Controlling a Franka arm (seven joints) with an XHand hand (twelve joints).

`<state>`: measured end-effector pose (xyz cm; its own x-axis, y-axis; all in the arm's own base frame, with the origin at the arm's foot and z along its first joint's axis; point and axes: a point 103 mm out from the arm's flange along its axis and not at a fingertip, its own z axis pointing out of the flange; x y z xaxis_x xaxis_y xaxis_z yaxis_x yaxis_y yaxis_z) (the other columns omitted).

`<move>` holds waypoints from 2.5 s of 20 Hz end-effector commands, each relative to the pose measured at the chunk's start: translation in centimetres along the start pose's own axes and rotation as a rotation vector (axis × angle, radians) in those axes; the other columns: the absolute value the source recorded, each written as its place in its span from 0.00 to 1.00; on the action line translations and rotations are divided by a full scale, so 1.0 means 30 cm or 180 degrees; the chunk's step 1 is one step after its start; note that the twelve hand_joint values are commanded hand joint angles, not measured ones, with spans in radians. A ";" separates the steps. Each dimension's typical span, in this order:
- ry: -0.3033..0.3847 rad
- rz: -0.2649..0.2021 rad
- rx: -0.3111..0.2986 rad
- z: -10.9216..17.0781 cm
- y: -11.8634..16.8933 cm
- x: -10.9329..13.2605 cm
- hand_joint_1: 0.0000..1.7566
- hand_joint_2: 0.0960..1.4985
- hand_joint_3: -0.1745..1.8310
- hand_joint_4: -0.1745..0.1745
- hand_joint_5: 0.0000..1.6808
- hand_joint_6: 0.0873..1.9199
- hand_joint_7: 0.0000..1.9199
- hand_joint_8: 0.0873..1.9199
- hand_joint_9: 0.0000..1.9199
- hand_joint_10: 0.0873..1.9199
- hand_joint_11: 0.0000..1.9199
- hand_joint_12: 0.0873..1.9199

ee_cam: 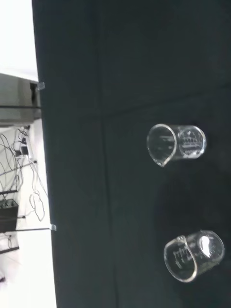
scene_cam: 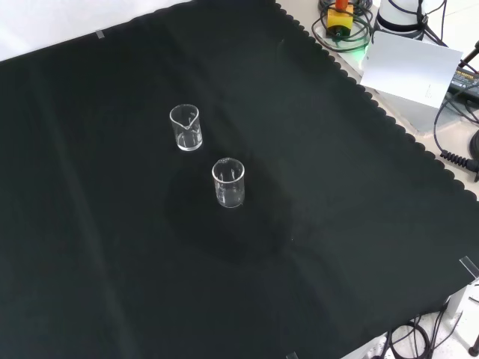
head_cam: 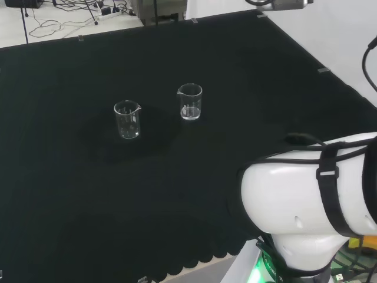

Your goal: Pick up the beaker on the right.

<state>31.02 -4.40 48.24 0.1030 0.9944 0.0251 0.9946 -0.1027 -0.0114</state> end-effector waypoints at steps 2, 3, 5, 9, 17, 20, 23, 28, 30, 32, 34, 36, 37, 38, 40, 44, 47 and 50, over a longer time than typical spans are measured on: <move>0.0029 0.0268 0.0160 0.081 0.007 -0.147 0.10 0.91 0.11 0.44 0.21 0.00 0.01 0.25 0.06 0.33 0.00 0.62; 0.0047 0.0279 0.0181 0.096 0.012 -0.161 0.10 0.91 0.11 0.44 0.21 0.00 0.01 0.25 0.06 0.33 0.00 0.62; 0.0083 0.0296 0.0227 0.127 0.033 -0.193 0.10 0.91 0.11 0.44 0.21 0.00 0.01 0.25 0.06 0.32 0.00 0.62; 0.0148 0.0254 0.0291 0.204 0.106 -0.227 0.10 0.91 0.11 0.43 0.21 0.00 0.01 0.25 0.06 0.32 0.00 0.63; 0.0300 0.0110 0.0421 0.402 0.330 -0.296 0.14 0.88 0.10 0.43 0.21 0.00 0.02 0.24 0.07 0.32 0.00 0.63; 0.0365 0.0096 0.0455 0.467 0.394 -0.297 0.18 0.86 0.10 0.42 0.20 0.00 0.02 0.25 0.09 0.33 0.00 0.64; 0.0464 0.0070 0.0533 0.540 0.442 -0.296 0.22 0.83 0.09 0.42 0.20 0.00 0.04 0.25 0.11 0.33 0.00 0.66; 0.0598 -0.0039 0.0659 0.669 0.485 -0.270 0.27 0.78 0.07 0.42 0.19 0.00 0.04 0.26 0.12 0.33 0.00 0.67; 0.0699 -0.0094 0.0727 0.713 0.499 -0.268 0.29 0.76 0.06 0.42 0.19 0.00 0.04 0.26 0.12 0.33 0.00 0.68; 0.0739 -0.0177 0.0726 0.752 0.510 -0.269 0.32 0.74 0.05 0.43 0.19 0.00 0.04 0.26 0.12 0.33 0.00 0.68; 0.0746 -0.0259 0.0747 0.789 0.521 -0.272 0.36 0.71 0.04 0.43 0.19 0.00 0.05 0.27 0.13 0.33 0.00 0.68; 0.0760 -0.0318 0.0792 0.828 0.528 -0.267 0.39 0.69 0.03 0.43 0.20 0.00 0.06 0.27 0.14 0.33 0.00 0.68; 0.0799 -0.0367 0.0840 0.850 0.531 -0.265 0.40 0.68 0.02 0.43 0.20 0.00 0.06 0.27 0.14 0.33 0.00 0.68; 0.0844 -0.0383 0.0860 0.875 0.535 -0.271 0.41 0.67 0.02 0.44 0.20 0.00 0.06 0.27 0.14 0.33 0.00 0.69; 0.0880 -0.0405 0.0888 0.915 0.543 -0.269 0.42 0.66 0.01 0.44 0.20 0.00 0.06 0.27 0.14 0.33 0.00 0.69; 0.0875 -0.0435 0.0933 0.974 0.562 -0.251 0.43 0.64 0.00 0.44 0.19 0.00 0.06 0.27 0.15 0.33 0.00 0.70; 0.0872 -0.0426 0.0928 1.002 0.575 -0.235 0.44 0.63 0.00 0.44 0.18 0.00 0.06 0.27 0.15 0.33 0.00 0.70; 0.0885 -0.0510 0.0949 1.021 0.585 -0.235 0.44 0.62 0.00 0.44 0.18 0.00 0.07 0.27 0.15 0.33 0.00 0.70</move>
<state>45.80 -13.32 28.75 0.0319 0.9735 0.2265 0.9853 0.0074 -0.1706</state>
